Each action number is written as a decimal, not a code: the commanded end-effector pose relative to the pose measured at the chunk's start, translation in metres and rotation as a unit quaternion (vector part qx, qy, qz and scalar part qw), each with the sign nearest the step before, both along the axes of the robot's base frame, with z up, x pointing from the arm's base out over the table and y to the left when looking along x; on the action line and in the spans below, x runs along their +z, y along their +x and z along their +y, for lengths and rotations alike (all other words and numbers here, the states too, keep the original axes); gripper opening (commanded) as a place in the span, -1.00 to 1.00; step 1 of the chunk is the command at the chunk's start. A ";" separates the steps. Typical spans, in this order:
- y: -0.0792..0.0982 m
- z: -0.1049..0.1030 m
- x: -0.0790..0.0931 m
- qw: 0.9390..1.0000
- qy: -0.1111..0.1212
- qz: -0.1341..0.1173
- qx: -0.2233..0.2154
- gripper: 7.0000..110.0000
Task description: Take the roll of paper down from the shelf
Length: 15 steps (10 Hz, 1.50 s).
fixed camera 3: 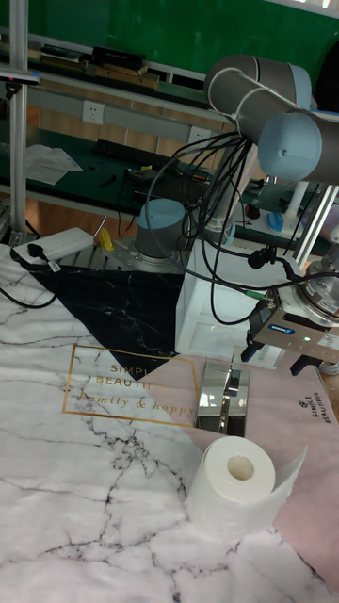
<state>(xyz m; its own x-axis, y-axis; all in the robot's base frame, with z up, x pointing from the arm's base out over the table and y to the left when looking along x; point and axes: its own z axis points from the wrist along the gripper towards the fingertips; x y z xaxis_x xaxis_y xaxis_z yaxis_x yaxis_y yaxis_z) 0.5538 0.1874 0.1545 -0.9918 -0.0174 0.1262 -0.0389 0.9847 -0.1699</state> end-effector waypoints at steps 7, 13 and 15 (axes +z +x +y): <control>0.031 0.030 -0.009 0.995 0.065 -0.066 -0.034 -0.71; 0.050 0.032 -0.010 0.993 0.066 -0.100 -0.024 -1.00; 0.050 0.022 -0.011 0.994 0.047 -0.099 -0.022 -1.00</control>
<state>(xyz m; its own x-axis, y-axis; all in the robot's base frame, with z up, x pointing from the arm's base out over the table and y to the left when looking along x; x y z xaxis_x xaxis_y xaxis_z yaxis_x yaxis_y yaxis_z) 0.6015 0.2113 0.1438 -0.9976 0.0199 -0.0668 0.0247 0.9971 -0.0722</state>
